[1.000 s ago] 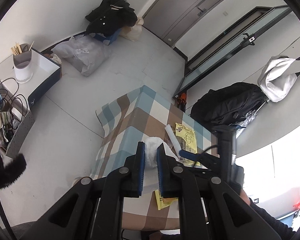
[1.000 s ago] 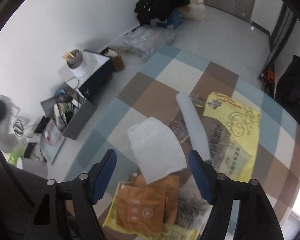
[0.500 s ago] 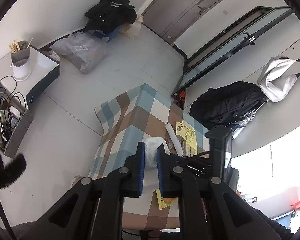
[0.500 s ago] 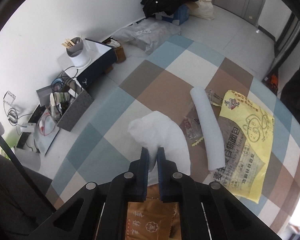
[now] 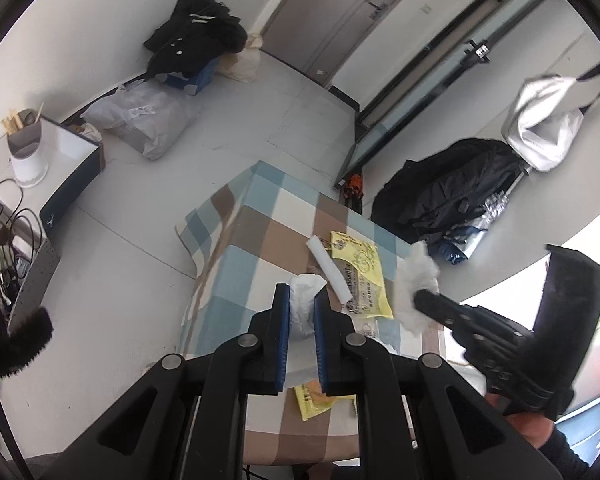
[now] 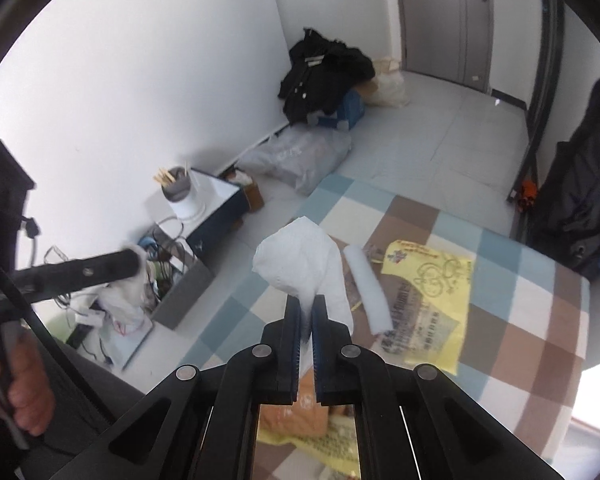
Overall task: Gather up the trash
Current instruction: 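Carry both held tissues with both grippers over the white trash bin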
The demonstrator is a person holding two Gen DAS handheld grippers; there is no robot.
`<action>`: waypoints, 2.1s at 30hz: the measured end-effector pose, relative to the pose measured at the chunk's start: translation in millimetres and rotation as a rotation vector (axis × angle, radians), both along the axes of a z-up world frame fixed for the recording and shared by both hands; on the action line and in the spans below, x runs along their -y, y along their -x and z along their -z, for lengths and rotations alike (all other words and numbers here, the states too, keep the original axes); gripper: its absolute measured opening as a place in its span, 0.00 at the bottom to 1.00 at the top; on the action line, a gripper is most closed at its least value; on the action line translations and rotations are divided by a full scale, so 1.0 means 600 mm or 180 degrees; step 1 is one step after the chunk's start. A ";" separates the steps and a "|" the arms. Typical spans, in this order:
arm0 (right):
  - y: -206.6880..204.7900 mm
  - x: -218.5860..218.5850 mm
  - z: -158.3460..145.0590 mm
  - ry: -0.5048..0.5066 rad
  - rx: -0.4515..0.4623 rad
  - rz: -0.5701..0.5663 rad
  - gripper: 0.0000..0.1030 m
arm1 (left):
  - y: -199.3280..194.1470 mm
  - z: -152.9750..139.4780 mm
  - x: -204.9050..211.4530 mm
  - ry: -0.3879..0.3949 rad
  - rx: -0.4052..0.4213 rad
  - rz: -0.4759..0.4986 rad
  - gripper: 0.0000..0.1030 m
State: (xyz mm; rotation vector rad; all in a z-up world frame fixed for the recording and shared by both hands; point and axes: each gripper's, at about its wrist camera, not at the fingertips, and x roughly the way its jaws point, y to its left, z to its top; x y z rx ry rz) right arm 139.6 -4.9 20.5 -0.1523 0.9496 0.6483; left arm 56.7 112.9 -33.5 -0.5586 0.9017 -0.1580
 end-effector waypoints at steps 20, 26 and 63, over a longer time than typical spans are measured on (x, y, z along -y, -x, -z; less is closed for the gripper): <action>0.242 0.468 -0.196 -0.0344 0.0902 0.1439 0.04 | -0.003 -0.141 0.453 -0.0313 0.0356 0.1674 0.07; 0.287 0.612 -0.146 -0.0349 0.0709 0.2076 0.04 | 0.011 -0.106 0.600 -0.0480 0.0285 0.2219 0.07; 0.279 0.831 0.390 -0.1300 -0.1733 0.3021 0.31 | -0.060 0.223 0.902 -0.0620 -0.1784 0.3290 0.07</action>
